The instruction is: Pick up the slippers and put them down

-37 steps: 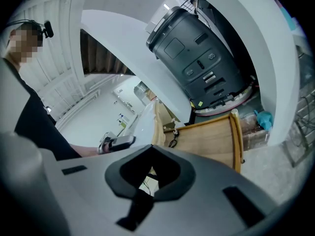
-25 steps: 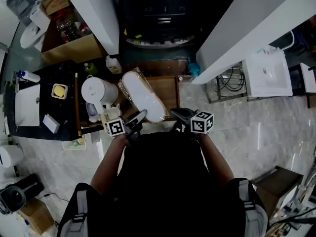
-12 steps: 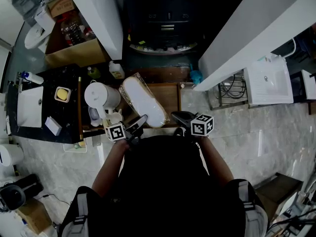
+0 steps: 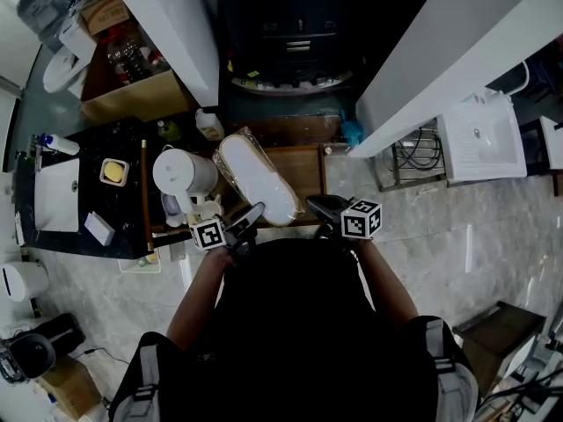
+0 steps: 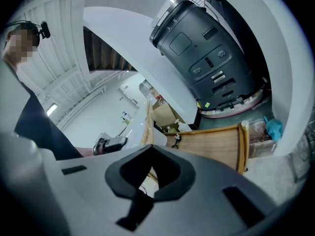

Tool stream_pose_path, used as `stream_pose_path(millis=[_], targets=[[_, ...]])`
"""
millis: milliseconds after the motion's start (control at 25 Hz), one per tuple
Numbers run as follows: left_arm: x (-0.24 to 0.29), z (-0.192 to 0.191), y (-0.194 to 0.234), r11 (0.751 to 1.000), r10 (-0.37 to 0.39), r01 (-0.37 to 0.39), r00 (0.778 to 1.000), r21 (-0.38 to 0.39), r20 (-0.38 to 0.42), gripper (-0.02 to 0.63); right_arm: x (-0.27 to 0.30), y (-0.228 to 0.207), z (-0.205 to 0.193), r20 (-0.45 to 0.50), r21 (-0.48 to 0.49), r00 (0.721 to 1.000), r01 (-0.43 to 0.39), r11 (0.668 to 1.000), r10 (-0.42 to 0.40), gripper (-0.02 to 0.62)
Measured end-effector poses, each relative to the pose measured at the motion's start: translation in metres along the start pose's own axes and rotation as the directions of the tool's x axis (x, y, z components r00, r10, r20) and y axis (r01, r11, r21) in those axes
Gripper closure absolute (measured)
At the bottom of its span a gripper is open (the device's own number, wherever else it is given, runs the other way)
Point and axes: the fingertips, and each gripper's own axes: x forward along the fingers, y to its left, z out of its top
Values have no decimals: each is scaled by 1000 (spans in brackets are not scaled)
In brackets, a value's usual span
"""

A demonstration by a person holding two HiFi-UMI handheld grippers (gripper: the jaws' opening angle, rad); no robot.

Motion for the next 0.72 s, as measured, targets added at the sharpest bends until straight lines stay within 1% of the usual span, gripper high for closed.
stream_pose_path(millis=[120, 280, 480, 720], targets=[[2, 3, -3, 998, -27, 28, 999, 52, -22, 515, 1, 0, -1, 3, 6, 1000, 3, 1000, -3, 589], [5, -1, -4, 1000, -30, 30, 999, -4, -33, 515, 3, -2, 0, 16, 16, 1000, 6, 1000, -6, 589], [4, 1, -2, 1000, -25, 25, 998, 12, -60, 515, 5, -2, -1, 30, 27, 999, 20, 999, -20, 589], [7, 0, 0, 999, -40, 40, 994, 3, -98, 515, 5, -3, -1, 54, 47, 998, 40, 998, -43, 589]])
